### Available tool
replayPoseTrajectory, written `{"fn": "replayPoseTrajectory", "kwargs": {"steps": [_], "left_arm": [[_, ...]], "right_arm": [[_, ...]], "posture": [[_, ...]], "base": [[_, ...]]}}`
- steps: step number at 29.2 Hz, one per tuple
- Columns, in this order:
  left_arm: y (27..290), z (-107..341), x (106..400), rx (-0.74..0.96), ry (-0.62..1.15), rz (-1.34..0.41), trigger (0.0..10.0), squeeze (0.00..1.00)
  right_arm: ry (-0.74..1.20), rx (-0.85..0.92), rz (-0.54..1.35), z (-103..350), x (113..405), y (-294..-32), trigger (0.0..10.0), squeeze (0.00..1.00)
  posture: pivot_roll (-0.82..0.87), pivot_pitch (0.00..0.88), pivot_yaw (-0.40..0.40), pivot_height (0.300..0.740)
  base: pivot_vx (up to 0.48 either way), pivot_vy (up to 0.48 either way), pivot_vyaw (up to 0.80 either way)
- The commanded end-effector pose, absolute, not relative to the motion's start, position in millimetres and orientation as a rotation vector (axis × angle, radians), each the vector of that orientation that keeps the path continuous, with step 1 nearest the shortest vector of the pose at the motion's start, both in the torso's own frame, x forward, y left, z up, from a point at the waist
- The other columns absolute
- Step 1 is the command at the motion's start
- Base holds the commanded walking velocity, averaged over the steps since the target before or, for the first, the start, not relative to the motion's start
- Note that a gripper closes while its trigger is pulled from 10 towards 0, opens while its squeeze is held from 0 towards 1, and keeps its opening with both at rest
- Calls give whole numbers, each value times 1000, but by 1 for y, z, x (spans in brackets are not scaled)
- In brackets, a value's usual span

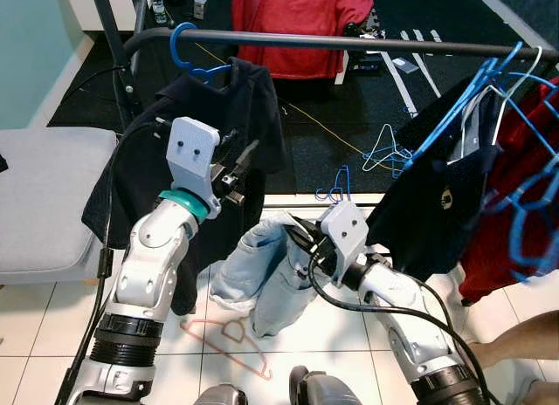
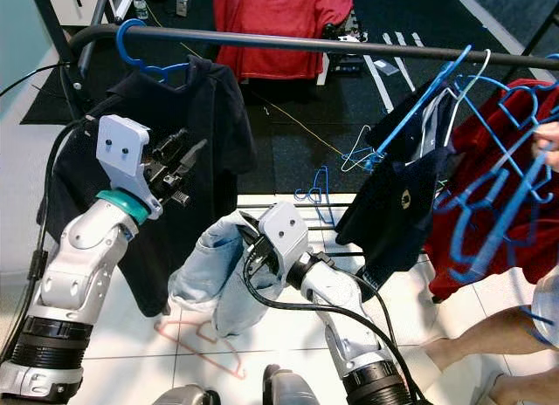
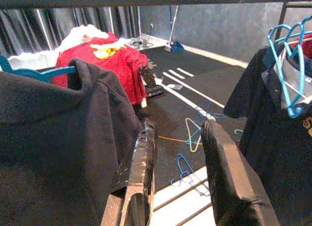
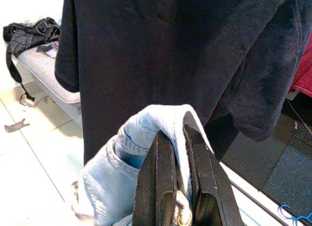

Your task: Hang hanger

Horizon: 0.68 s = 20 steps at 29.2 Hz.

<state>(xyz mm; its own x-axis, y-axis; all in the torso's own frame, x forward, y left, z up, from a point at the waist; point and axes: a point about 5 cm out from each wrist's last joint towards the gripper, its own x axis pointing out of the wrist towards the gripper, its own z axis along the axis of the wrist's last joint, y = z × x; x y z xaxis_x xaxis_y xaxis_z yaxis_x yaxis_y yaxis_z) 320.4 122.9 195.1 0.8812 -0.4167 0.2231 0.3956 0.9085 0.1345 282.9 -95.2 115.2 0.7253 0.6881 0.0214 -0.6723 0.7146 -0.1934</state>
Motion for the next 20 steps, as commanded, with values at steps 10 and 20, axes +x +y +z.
{"fn": "replayPoseTrajectory", "kwargs": {"steps": [10,20], "left_arm": [[118,187,319,84,-221,-436,10000,0],[122,186,315,67,-212,-415,10000,0]], "right_arm": [[-113,-186,760,116,279,-95,10000,0],[-116,-190,769,116,280,-93,10000,0]], "posture": [[-35,41,29,740],[-9,64,17,740]], "base": [[0,0,0],[0,0,0]]}}
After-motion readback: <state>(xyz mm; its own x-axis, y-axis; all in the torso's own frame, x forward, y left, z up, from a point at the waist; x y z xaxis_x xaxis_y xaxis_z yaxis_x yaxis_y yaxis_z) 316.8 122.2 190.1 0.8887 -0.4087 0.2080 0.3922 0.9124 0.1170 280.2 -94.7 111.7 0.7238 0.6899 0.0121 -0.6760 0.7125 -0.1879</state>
